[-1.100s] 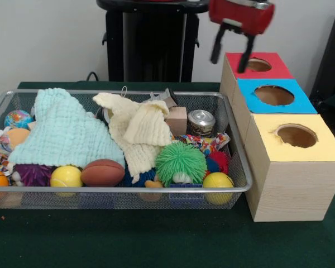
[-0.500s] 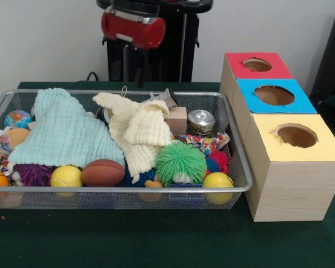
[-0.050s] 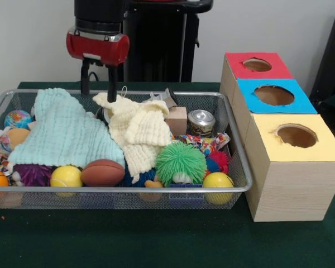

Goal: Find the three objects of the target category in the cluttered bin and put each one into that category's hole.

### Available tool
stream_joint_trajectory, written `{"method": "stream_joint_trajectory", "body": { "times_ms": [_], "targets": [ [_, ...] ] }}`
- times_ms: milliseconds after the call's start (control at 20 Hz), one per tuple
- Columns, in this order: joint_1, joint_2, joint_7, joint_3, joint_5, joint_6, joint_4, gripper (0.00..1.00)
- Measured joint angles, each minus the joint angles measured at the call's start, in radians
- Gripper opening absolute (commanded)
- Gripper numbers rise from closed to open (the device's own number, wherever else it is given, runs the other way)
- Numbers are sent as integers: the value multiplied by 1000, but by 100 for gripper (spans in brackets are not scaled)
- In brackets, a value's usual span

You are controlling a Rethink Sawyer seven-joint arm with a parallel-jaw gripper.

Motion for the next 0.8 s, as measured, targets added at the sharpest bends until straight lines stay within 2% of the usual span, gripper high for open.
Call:
{"method": "stream_joint_trajectory", "body": {
  "times_ms": [100, 450, 800],
  "targets": [
    [-40, 11, -6, 54, -37, 5, 0, 100],
    [-134, 36, -9, 190, -92, 50, -2, 100],
    [-213, 89, -26, 290, -155, 101, -21, 100]
  ]
}}
